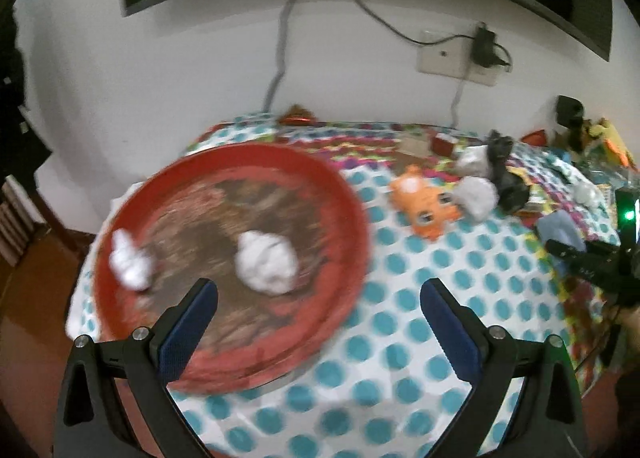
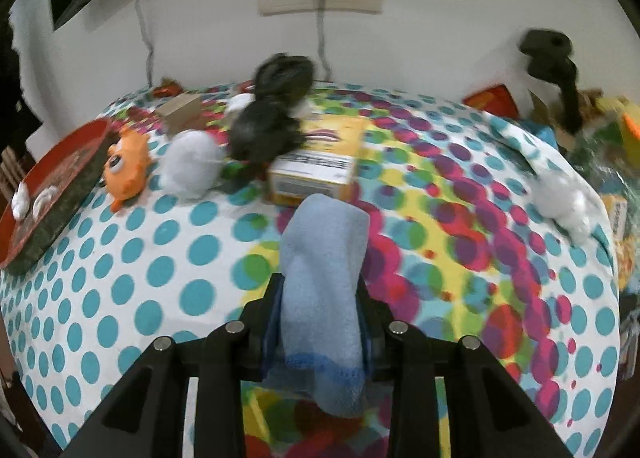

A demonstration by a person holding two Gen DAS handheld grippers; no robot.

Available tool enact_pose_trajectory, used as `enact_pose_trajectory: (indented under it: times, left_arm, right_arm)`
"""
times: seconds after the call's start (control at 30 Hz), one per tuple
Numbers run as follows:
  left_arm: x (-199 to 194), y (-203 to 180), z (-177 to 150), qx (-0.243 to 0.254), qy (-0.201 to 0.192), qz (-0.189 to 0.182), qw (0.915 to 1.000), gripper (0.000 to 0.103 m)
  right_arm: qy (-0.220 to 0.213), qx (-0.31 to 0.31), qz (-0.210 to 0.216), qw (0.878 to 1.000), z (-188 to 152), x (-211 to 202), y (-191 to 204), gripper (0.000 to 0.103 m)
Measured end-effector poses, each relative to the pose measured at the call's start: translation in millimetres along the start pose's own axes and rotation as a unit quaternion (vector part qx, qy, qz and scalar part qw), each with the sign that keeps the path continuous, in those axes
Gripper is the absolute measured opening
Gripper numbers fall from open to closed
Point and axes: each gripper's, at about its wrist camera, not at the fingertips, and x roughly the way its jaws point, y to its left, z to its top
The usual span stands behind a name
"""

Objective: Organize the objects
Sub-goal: 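Grasp the light-blue sock with the right tool, then grasp the orange cartoon toy with the left tool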

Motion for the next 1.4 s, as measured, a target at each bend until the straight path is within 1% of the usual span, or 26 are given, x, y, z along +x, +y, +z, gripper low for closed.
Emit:
enact_pose_trajectory:
  times: [0.07,0.17,0.27,0.3,0.47,0.5,0.63,0.73,0.83,0.93,1.0,1.07,1.13,1.2,1.23,1.27,1.3,1.37,1.4]
  left_arm:
    - [14,-18,14,-0.001,0.014,-0.016,0.9998,0.101]
    - [32,-40,35,-0.006,0.026,-0.029,0.9992,0.101]
    - [48,-56,58,-0.015,0.033,-0.030,0.9989,0.101]
    - [53,-61,67,-0.020,0.032,-0.024,0.9990,0.101]
    - [84,-77,96,-0.040,0.035,-0.022,0.9984,0.101]
    - [89,-79,99,-0.039,0.041,-0.016,0.9983,0.101]
    - [122,-90,108,-0.038,0.095,-0.013,0.9946,0.101]
    - [142,-88,107,-0.064,0.128,-0.005,0.9897,0.101]
    - [157,-84,104,-0.091,0.154,0.001,0.9839,0.101]
    - [169,-83,103,-0.101,0.172,0.004,0.9799,0.100]
    - [174,-82,103,-0.109,0.177,0.010,0.9781,0.098]
    - [179,-81,103,-0.117,0.182,0.009,0.9764,0.097]
    - [185,-81,103,-0.121,0.189,0.003,0.9744,0.094]
    - [190,-82,101,-0.121,0.196,0.004,0.9731,0.082]
    - [191,-83,101,-0.121,0.197,0.002,0.9728,0.080]
    - [193,-83,100,-0.122,0.201,-0.002,0.9720,0.074]
    - [194,-83,99,-0.124,0.205,-0.003,0.9709,0.063]
    - [198,-83,97,-0.129,0.212,-0.012,0.9686,0.050]
    - [197,-82,97,-0.133,0.210,-0.017,0.9684,0.048]
  right_arm:
    - [-0.001,0.013,0.006,1.000,0,0,-5,0.032]
    - [0.000,0.009,0.001,1.000,0,1,-4,0.032]
    - [0.001,0.006,0.000,1.000,0,1,-3,0.032]
    - [0.001,0.008,0.002,1.000,0,1,-4,0.032]
    - [0.000,0.012,0.009,1.000,0,1,-6,0.034]
    - [0.000,0.012,0.011,1.000,0,1,-6,0.034]
    - [-0.001,0.017,0.017,1.000,-1,0,-7,0.034]
    - [-0.001,0.021,0.023,1.000,-1,0,-9,0.034]
    - [-0.003,0.029,0.033,0.999,-2,0,-12,0.034]
    - [-0.004,0.040,0.046,0.998,-2,-1,-16,0.034]
    - [-0.005,0.044,0.051,0.998,-2,-1,-17,0.034]
    - [-0.005,0.046,0.053,0.998,-2,-1,-17,0.034]
    - [-0.005,0.045,0.052,0.998,-2,-1,-17,0.034]
    - [-0.005,0.046,0.053,0.998,-3,-1,-17,0.034]
    - [-0.005,0.047,0.054,0.997,-3,-1,-17,0.034]
    - [-0.005,0.047,0.054,0.997,-3,-1,-17,0.034]
    - [-0.005,0.046,0.053,0.998,-3,-1,-16,0.034]
    - [-0.005,0.045,0.052,0.998,-3,-1,-17,0.034]
    - [-0.005,0.045,0.052,0.998,-3,-1,-17,0.034]
